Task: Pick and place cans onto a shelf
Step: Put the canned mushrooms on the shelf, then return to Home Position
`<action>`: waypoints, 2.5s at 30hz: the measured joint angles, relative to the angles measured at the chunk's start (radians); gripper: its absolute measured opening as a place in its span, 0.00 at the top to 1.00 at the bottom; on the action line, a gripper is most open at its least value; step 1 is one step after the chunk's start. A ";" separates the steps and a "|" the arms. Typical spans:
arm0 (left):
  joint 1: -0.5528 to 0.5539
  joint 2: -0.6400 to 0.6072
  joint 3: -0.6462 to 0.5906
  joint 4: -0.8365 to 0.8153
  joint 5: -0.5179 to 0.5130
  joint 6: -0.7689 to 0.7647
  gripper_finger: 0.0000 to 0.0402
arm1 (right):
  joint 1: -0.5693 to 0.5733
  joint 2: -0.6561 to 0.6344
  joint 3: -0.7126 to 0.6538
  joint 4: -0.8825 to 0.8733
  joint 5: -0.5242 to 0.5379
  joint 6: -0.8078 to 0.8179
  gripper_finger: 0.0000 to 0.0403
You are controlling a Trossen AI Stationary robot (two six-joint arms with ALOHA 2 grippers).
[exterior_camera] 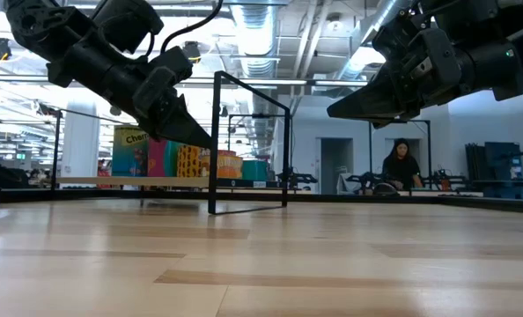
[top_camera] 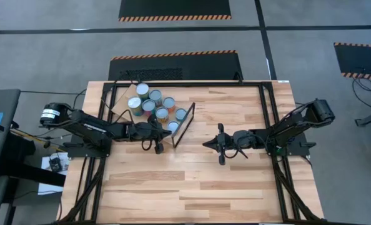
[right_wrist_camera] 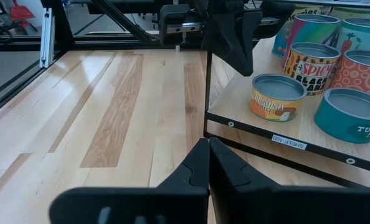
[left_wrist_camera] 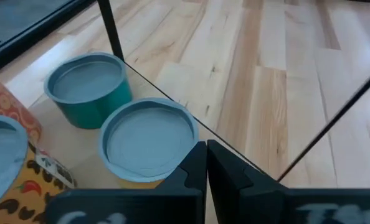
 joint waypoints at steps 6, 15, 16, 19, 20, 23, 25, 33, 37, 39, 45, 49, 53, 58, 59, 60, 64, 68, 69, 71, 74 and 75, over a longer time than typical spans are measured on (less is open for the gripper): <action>0.000 0.000 0.000 0.000 0.007 -0.004 1.00 | 0.000 0.000 0.000 0.000 0.000 0.000 0.95; -0.003 0.000 0.013 -0.001 0.006 0.000 1.00 | 0.000 0.000 0.000 0.000 0.000 0.000 0.95; -0.004 0.000 0.017 -0.005 0.006 0.000 1.00 | 0.000 0.000 0.000 0.000 0.000 0.000 0.95; -0.013 0.000 0.026 -0.017 0.005 0.005 1.00 | 0.000 0.000 0.000 0.000 0.000 0.000 0.96; -0.015 0.000 0.027 -0.020 0.003 0.006 1.00 | 0.000 0.000 0.000 0.000 0.000 0.000 0.96; -0.017 0.000 0.028 -0.031 -0.010 0.007 1.00 | 0.000 0.000 0.000 0.000 0.000 0.000 0.96; -0.016 0.000 0.028 -0.042 -0.021 0.007 1.00 | 0.000 0.000 0.000 0.000 0.000 0.000 0.95; -0.017 0.000 0.028 -0.051 -0.026 0.007 1.00 | 0.000 0.000 0.000 0.000 0.000 0.000 0.96; -0.017 0.008 0.028 -0.044 -0.026 0.007 1.00 | 0.000 0.000 0.000 0.000 0.000 0.000 0.96; -0.017 0.027 0.029 -0.038 -0.025 0.007 1.00 | 0.000 0.000 0.000 0.000 0.000 0.000 0.95; -0.017 0.144 0.080 -0.029 -0.027 0.025 1.00 | 0.000 0.000 0.000 -0.002 0.000 0.000 0.96; -0.017 0.182 0.112 -0.027 -0.033 0.032 1.00 | 0.000 0.000 0.000 -0.003 0.000 0.000 0.96; -0.017 0.181 0.114 -0.033 -0.064 0.036 1.00 | 0.000 0.000 0.000 -0.009 0.000 0.000 0.95; -0.017 0.174 0.114 -0.051 -0.094 0.036 1.00 | 0.000 0.000 0.000 -0.013 0.000 0.000 0.96; -0.017 0.174 0.114 -0.053 -0.100 0.036 1.00 | 0.000 0.000 0.000 -0.012 0.000 0.000 0.96; -0.017 0.174 0.113 -0.053 -0.106 0.036 1.00 | 0.000 0.000 0.000 -0.011 0.000 0.000 0.96; -0.010 0.174 0.113 -0.053 -0.119 0.036 1.00 | 0.000 0.000 0.000 -0.011 0.000 0.000 0.95; -0.005 0.174 0.113 -0.053 -0.123 0.045 1.00 | 0.000 0.000 0.000 -0.011 0.000 0.000 0.96; -0.005 0.174 0.113 -0.053 -0.123 0.047 1.00 | 0.000 0.000 0.000 -0.011 0.000 0.000 0.96; -0.005 0.162 0.113 -0.066 -0.115 0.057 1.00 | 0.000 0.000 0.000 -0.011 0.000 0.000 0.96; -0.005 0.118 0.113 -0.102 -0.106 0.060 1.00 | 0.001 0.000 0.000 -0.015 0.000 0.000 0.95; -0.005 0.096 0.113 -0.120 -0.106 0.060 1.00 | 0.002 0.000 0.000 -0.016 0.000 0.000 0.95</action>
